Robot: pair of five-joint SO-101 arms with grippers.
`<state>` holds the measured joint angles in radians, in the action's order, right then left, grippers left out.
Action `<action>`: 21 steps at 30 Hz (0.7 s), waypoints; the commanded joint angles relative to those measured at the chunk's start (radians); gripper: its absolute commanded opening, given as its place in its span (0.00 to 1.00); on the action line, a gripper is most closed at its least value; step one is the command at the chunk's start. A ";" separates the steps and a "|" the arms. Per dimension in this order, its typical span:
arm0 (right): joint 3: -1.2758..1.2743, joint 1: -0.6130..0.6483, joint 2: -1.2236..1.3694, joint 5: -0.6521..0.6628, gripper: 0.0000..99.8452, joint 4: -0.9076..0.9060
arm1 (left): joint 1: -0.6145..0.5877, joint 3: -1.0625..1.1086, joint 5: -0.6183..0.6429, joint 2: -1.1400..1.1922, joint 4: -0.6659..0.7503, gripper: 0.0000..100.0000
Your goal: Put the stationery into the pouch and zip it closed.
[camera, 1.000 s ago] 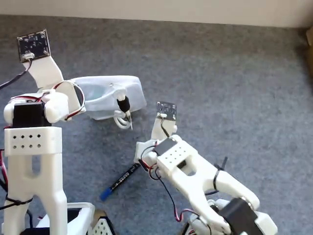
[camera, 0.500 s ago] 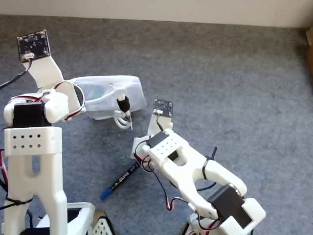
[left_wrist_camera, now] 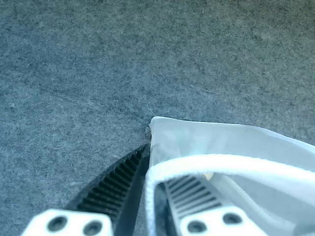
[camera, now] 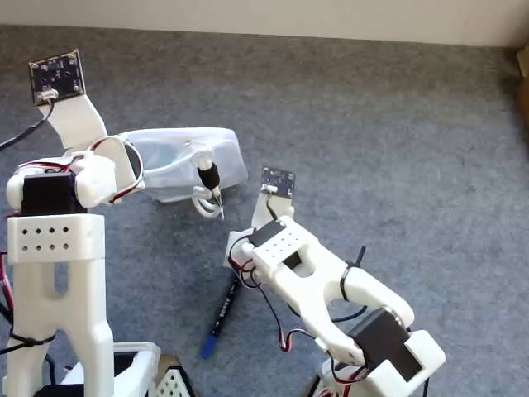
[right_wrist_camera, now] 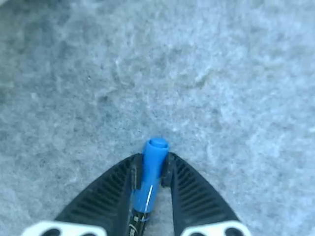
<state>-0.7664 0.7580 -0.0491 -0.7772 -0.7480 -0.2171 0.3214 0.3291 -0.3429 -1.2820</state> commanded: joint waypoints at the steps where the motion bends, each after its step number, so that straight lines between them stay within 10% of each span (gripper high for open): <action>1: 0.028 -0.021 -0.002 0.002 0.01 0.005 | -0.044 0.068 -0.002 0.048 0.035 0.01; 21: 0.193 -0.084 -0.004 0.114 0.01 -0.341 | -0.044 0.068 -0.002 0.048 0.035 0.01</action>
<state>-0.6222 0.6874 -0.0414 -0.6790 -1.0579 -0.2171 0.3214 0.3291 -0.3429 -1.2804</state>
